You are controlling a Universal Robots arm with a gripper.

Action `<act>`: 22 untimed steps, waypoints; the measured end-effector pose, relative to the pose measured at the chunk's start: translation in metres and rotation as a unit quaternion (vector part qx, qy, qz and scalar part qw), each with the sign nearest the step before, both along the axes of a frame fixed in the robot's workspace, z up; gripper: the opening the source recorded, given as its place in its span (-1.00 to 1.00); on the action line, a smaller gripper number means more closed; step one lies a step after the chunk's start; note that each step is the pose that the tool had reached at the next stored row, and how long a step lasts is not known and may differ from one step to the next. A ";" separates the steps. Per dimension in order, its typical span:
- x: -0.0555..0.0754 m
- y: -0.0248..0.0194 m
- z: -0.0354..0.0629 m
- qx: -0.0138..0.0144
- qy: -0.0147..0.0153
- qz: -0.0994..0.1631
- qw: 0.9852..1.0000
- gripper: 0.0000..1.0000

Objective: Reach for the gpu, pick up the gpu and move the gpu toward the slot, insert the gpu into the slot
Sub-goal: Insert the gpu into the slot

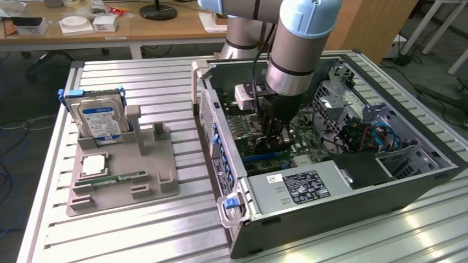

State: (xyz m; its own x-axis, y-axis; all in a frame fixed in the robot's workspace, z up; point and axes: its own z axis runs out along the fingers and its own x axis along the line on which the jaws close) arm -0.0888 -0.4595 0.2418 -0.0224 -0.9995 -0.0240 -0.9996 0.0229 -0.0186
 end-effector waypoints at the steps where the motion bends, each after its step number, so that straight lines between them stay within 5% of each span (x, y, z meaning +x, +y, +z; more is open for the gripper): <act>1: 0.000 0.0000 0.0000 0.000 0.000 0.000 1.000 -0.46; 22: -0.002 0.0000 -0.0029 0.000 -0.002 0.000 1.000 -0.46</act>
State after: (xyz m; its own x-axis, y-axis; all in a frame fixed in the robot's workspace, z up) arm -0.0906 -0.4595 0.2389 -0.0220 -0.9995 -0.0236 -0.9995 0.0226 -0.0218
